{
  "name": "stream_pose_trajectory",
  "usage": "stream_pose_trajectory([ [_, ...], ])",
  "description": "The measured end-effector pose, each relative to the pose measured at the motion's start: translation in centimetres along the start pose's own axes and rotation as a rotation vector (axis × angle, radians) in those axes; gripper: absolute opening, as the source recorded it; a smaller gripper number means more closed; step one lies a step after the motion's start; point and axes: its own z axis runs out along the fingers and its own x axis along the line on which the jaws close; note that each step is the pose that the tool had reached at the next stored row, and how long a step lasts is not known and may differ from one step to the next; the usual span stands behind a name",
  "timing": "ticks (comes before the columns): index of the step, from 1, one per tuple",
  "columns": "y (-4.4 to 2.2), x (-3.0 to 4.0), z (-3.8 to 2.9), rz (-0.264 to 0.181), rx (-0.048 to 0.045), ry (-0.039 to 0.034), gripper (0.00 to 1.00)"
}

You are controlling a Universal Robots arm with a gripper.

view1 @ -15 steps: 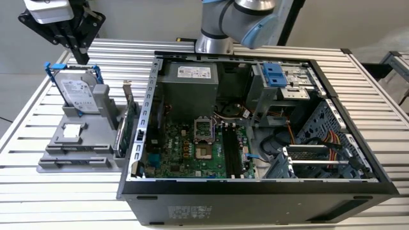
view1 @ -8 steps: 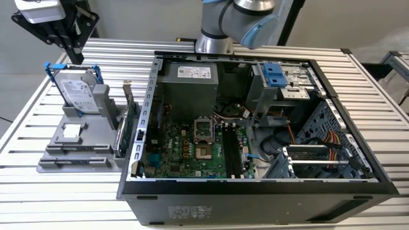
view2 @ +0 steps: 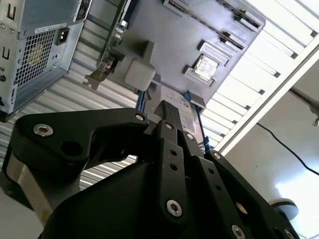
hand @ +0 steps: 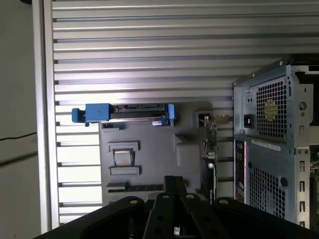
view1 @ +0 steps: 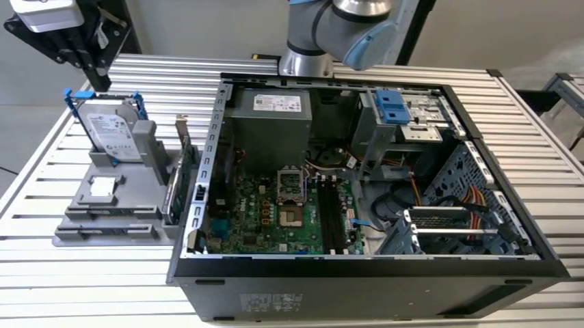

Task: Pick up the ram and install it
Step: 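Reach for the ram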

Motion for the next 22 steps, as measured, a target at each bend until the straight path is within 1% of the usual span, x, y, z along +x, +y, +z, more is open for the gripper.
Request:
stream_pose_trajectory([
  [6,-0.02,0.59,-0.01,-0.044,-0.0008,0.0022,0.0],
  [9,-0.03,0.98,-0.01,-0.057,-0.0011,0.0027,0.0],
  [17,-0.05,1.83,-0.03,-0.059,-0.0011,0.0029,0.0],
  [22,-0.05,1.98,-0.03,-0.059,-0.0011,0.0028,0.0],
])
